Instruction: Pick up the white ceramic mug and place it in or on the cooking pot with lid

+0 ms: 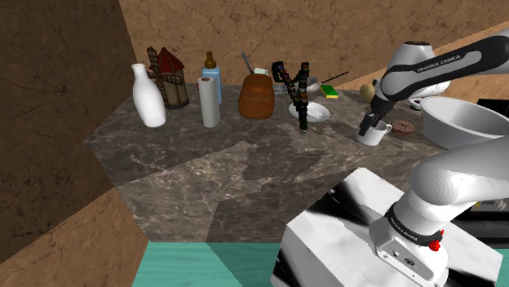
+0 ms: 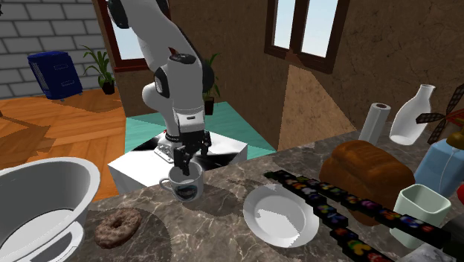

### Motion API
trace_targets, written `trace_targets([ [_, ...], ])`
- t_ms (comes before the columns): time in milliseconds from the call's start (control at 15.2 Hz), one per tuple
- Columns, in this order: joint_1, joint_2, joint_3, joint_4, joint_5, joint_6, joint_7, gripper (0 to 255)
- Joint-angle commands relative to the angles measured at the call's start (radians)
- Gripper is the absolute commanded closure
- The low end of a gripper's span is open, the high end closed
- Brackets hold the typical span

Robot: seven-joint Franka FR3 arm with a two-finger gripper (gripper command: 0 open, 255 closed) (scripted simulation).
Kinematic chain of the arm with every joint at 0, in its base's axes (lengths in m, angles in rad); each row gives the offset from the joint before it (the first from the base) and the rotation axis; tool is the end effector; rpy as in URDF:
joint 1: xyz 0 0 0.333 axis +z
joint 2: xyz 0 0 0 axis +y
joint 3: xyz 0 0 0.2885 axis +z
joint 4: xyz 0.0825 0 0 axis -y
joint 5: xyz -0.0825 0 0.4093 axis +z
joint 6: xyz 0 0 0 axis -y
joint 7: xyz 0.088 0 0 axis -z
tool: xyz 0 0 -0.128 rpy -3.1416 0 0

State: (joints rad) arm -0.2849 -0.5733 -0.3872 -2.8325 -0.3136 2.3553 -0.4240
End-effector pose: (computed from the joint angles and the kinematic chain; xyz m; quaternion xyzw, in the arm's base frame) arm 0.3109 -0.2200 0.2918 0.9990 0.0080 0.0301 0.0306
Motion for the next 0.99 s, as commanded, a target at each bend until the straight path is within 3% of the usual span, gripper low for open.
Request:
trace_targets([
  [0, 0.000, 0.024, -0.007, -0.013, -0.005, 0.038, 0.001, 0],
  [594, 0.000, 0.033, -0.009, -0.015, -0.006, 0.049, 0.001, 0],
  [660, 0.000, 0.033, -0.009, -0.015, -0.006, 0.049, 0.001, 255],
  [924, 0.000, 0.033, -0.009, -0.015, -0.006, 0.049, 0.001, 255],
])
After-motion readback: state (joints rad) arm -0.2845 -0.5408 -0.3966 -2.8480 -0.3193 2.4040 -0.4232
